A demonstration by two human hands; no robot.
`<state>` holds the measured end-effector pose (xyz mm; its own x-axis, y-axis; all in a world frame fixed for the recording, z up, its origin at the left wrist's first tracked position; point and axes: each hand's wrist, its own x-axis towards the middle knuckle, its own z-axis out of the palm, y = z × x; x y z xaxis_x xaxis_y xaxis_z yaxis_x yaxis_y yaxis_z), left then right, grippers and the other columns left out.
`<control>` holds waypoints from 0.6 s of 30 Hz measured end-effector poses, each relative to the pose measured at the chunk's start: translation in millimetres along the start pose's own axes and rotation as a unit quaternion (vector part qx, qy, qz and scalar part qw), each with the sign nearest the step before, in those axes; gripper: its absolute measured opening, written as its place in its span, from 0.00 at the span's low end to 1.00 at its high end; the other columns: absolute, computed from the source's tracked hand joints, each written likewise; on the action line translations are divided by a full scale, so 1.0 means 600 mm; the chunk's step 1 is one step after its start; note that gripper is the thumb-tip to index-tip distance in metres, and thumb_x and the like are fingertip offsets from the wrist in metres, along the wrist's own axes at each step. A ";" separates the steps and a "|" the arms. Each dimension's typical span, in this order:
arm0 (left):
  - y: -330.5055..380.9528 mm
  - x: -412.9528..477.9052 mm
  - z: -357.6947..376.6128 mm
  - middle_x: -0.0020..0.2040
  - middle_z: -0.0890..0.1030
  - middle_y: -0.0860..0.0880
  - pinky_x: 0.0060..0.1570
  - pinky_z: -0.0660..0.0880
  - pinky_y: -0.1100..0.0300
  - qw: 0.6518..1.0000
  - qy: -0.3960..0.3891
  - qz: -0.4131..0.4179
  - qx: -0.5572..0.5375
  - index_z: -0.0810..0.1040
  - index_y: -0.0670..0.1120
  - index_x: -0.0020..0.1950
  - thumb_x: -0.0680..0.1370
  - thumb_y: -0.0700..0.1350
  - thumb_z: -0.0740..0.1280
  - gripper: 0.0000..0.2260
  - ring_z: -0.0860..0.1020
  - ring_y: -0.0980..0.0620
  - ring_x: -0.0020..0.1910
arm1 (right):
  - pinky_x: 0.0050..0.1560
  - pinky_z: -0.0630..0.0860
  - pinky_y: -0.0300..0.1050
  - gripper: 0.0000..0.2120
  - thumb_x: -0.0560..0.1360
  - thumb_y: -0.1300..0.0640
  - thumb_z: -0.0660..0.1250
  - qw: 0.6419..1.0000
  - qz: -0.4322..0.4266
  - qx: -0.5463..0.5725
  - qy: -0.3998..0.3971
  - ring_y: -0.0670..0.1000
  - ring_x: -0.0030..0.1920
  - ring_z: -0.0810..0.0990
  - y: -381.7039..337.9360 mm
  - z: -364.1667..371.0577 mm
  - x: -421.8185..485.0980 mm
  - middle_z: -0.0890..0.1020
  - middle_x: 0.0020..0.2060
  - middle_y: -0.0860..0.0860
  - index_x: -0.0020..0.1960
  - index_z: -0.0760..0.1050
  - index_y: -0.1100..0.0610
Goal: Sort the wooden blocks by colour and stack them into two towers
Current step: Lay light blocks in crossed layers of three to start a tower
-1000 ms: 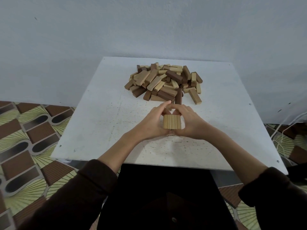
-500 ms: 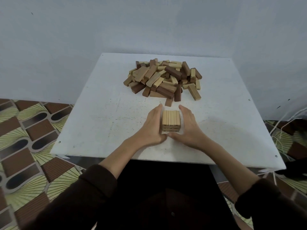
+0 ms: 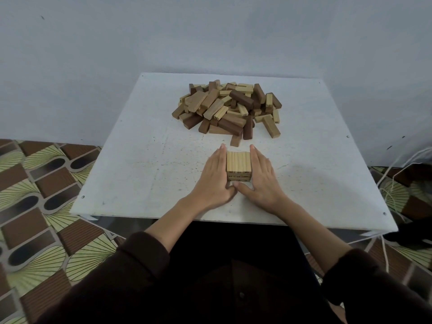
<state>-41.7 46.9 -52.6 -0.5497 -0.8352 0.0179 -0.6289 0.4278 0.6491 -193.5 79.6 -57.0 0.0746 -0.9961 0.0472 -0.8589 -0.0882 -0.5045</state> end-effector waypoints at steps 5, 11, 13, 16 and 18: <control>-0.002 0.001 0.000 0.77 0.47 0.41 0.75 0.46 0.51 1.000 -0.003 0.004 0.009 0.37 0.38 0.76 0.76 0.45 0.68 0.44 0.46 0.48 0.76 | 0.74 0.48 0.56 0.50 0.66 0.30 0.46 1.000 0.001 -0.006 -0.004 0.54 0.74 0.49 0.001 0.002 -0.001 0.50 0.76 0.57 0.76 0.39 0.62; -0.013 0.002 -0.012 0.77 0.46 0.49 0.74 0.49 0.53 0.995 -0.028 -0.034 -0.087 0.36 0.46 0.77 0.73 0.45 0.71 0.48 0.45 0.53 0.76 | 0.74 0.51 0.52 0.50 0.69 0.40 0.67 0.996 0.003 0.088 -0.002 0.53 0.74 0.49 0.004 -0.015 -0.001 0.52 0.75 0.55 0.76 0.43 0.61; -0.017 0.005 -0.023 0.76 0.52 0.51 0.72 0.53 0.56 0.992 -0.022 -0.035 -0.118 0.40 0.48 0.77 0.72 0.45 0.73 0.47 0.50 0.55 0.74 | 0.72 0.55 0.49 0.48 0.68 0.53 0.74 0.992 -0.002 0.129 0.014 0.52 0.72 0.54 0.011 -0.031 0.000 0.58 0.73 0.54 0.76 0.46 0.60; -0.022 0.017 -0.037 0.71 0.61 0.51 0.69 0.58 0.59 0.990 -0.012 -0.029 -0.136 0.43 0.48 0.77 0.69 0.47 0.77 0.50 0.59 0.57 0.70 | 0.69 0.60 0.47 0.47 0.67 0.57 0.75 0.991 -0.028 0.129 0.010 0.51 0.69 0.60 0.017 -0.055 0.011 0.65 0.69 0.53 0.75 0.49 0.59; -0.020 0.026 -0.044 0.68 0.65 0.51 0.67 0.61 0.61 0.990 -0.019 -0.018 -0.139 0.44 0.48 0.77 0.67 0.48 0.78 0.51 0.64 0.57 0.67 | 0.68 0.62 0.46 0.47 0.67 0.56 0.76 0.992 -0.036 0.120 -0.011 0.50 0.68 0.62 0.017 -0.064 0.022 0.67 0.67 0.53 0.75 0.49 0.58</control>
<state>-28.4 19.4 -40.4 -0.5527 -0.8326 -0.0344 -0.4767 0.2821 0.8326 -220.9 65.8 -28.4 0.1450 -0.9868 0.0727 -0.7059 -0.1547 -0.6913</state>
